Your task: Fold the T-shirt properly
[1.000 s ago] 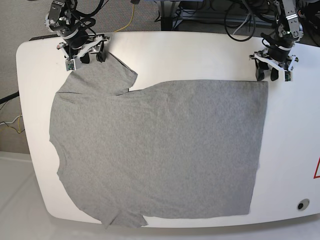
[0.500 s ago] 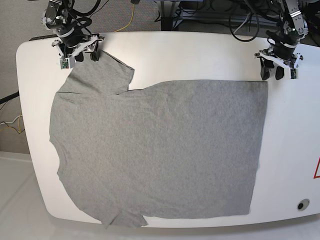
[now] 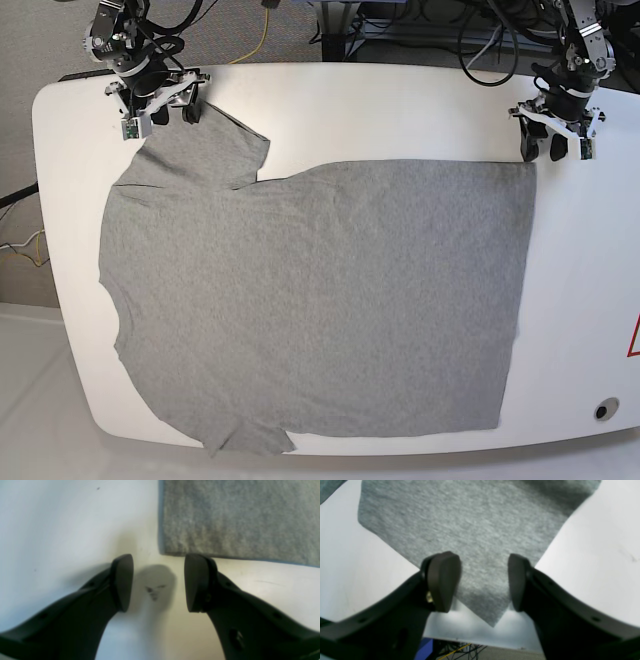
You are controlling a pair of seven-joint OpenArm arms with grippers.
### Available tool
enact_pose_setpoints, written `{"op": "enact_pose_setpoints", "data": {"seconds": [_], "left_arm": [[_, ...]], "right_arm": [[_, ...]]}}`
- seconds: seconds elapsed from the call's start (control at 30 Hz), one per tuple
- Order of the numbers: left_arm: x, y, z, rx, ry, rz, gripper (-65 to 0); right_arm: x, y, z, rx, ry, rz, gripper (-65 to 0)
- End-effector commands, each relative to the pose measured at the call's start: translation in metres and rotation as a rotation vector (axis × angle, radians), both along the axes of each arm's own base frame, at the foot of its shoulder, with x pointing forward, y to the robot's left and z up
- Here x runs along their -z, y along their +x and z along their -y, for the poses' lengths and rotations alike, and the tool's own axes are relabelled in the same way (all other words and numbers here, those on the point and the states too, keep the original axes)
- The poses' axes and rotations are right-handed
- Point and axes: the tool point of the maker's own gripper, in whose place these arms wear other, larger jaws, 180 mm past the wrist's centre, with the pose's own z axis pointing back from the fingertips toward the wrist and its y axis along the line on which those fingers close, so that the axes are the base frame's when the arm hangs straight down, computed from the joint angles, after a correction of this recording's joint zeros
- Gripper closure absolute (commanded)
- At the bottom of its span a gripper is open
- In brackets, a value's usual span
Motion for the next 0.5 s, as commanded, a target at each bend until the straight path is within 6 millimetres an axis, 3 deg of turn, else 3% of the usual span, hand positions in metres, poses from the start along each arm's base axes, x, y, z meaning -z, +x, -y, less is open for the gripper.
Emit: {"op": "enact_pose_setpoints", "data": {"seconds": [0.0, 0.47], "left_arm": [[-0.0117, 0.0108, -0.0014, 0.000, 0.004, 0.047, -31.0], [-0.0056, 0.0164, 0.0049, 0.003, -0.009, 0.033, -30.7]], "right_arm": [[-0.0051, 0.0022, 0.0055, 0.003, -0.013, 0.016, -33.9], [-0.0075, 0.0035, 0.0063, 0.009, -0.010, 0.028, -34.0]]}}
